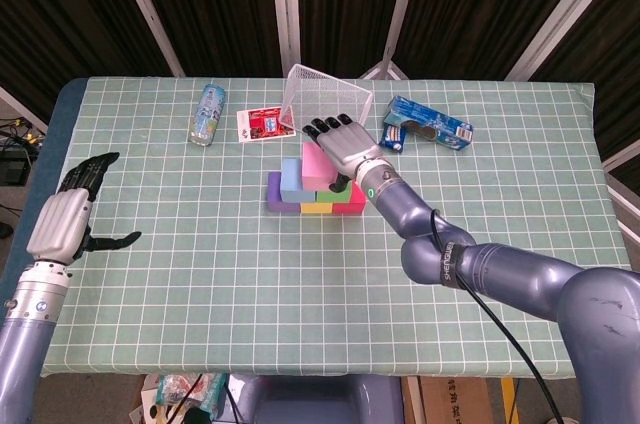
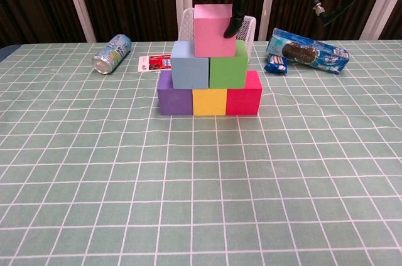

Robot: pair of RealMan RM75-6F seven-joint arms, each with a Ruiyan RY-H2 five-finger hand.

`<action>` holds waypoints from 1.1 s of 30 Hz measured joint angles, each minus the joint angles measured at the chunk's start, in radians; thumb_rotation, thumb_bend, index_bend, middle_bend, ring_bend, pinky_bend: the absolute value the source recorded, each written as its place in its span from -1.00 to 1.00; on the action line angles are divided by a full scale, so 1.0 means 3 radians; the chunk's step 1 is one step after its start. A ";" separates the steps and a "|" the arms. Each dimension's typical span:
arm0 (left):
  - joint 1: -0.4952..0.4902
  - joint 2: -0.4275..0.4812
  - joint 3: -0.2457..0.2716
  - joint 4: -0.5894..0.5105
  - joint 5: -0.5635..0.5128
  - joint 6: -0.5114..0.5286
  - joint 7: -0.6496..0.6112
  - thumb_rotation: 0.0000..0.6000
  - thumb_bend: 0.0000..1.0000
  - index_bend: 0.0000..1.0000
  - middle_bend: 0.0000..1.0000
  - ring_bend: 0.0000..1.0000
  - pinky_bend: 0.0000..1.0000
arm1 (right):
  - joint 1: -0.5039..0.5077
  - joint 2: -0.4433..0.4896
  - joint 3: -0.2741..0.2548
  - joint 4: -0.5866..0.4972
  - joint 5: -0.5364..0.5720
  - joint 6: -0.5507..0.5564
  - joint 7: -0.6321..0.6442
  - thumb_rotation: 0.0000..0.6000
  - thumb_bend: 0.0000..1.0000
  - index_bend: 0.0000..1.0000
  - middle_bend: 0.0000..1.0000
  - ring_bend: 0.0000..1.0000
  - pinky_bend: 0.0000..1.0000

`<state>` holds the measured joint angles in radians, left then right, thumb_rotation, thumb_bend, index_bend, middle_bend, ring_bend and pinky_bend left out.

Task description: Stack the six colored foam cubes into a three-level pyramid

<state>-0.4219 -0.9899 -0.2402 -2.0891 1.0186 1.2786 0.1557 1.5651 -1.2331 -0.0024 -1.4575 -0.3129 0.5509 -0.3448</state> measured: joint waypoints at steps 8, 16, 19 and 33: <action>0.0007 0.0015 -0.0008 -0.0001 0.0002 0.0001 -0.0029 1.00 -0.78 -1.00 -0.92 -0.97 -0.90 | 0.0036 0.0088 -0.0042 -0.0175 0.0068 0.0121 -0.0074 1.00 -0.50 -1.00 -1.00 -1.00 -1.00; 0.0038 0.0053 -0.0016 0.0002 0.0045 0.0017 -0.0108 1.00 -0.78 -1.00 -0.92 -0.97 -0.90 | 0.0016 0.0482 -0.0095 -0.0740 0.0061 0.0475 -0.0201 1.00 -0.50 -1.00 -1.00 -1.00 -1.00; 0.0055 0.0063 -0.0009 0.0013 0.0091 0.0020 -0.0149 1.00 -0.78 -1.00 -0.93 -0.97 -0.90 | -0.0098 0.0706 -0.0112 -0.1042 -0.0050 0.0782 -0.0212 1.00 -0.50 -1.00 -1.00 -1.00 -1.00; 0.0326 -0.0094 0.0253 0.0356 0.0572 0.0308 -0.0213 1.00 -0.81 -1.00 -0.99 -1.00 -0.90 | -0.2012 0.1274 -0.0432 -0.1916 -0.1274 0.2733 0.0638 1.00 -0.50 -1.00 -1.00 -1.00 -1.00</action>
<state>-0.3242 -1.0182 -0.1645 -1.9824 1.1903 1.3710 0.0917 0.9615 -0.8510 -0.1320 -2.0322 -0.6951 1.3707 -0.1535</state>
